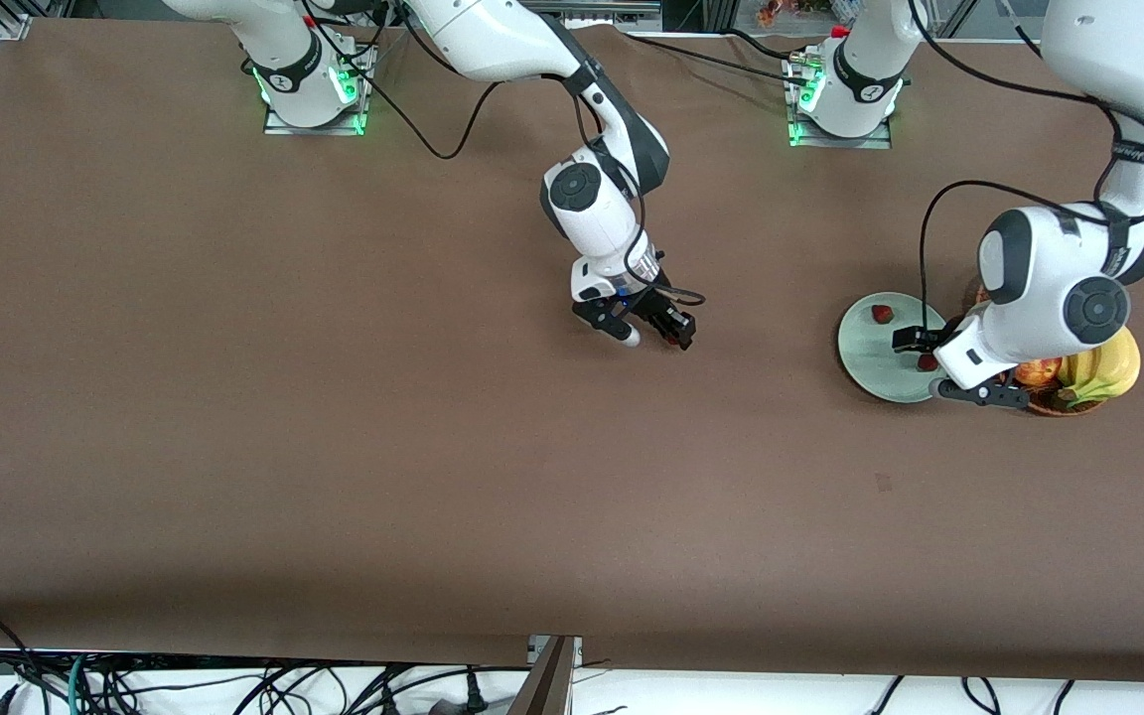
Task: Collect all strawberries into plate
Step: 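Carry the last strawberry to the table middle with the right gripper and release, then grasp the strawberry with the left gripper while the right gripper returns to rest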
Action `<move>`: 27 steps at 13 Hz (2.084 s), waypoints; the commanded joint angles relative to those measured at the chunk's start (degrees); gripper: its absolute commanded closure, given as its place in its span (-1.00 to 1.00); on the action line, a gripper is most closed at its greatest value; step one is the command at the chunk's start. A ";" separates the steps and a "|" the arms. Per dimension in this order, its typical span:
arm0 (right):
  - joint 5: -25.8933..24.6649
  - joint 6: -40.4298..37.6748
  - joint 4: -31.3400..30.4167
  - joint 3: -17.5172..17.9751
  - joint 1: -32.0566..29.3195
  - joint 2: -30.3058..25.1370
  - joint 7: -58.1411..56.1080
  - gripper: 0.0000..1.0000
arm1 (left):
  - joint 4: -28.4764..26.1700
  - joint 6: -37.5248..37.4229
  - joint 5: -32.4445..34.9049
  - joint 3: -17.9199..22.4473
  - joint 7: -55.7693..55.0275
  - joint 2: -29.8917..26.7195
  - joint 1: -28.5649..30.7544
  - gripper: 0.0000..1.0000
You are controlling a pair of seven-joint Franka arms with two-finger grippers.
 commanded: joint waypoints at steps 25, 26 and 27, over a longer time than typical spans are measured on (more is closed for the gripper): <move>-7.52 -76.22 -10.70 -51.35 1.82 -28.23 -59.22 -1.00 | 13.18 9.53 26.17 -34.87 -75.15 20.83 -3.56 -0.98; -9.62 -77.37 -9.74 -50.83 -0.81 -28.94 -60.89 -1.00 | 13.18 9.61 26.17 -34.87 -75.86 20.83 -3.64 -0.73; -10.59 -77.99 -8.69 -48.82 -3.54 -29.29 -62.13 -1.00 | 13.18 9.61 26.26 -34.87 -76.39 20.92 -3.73 -0.53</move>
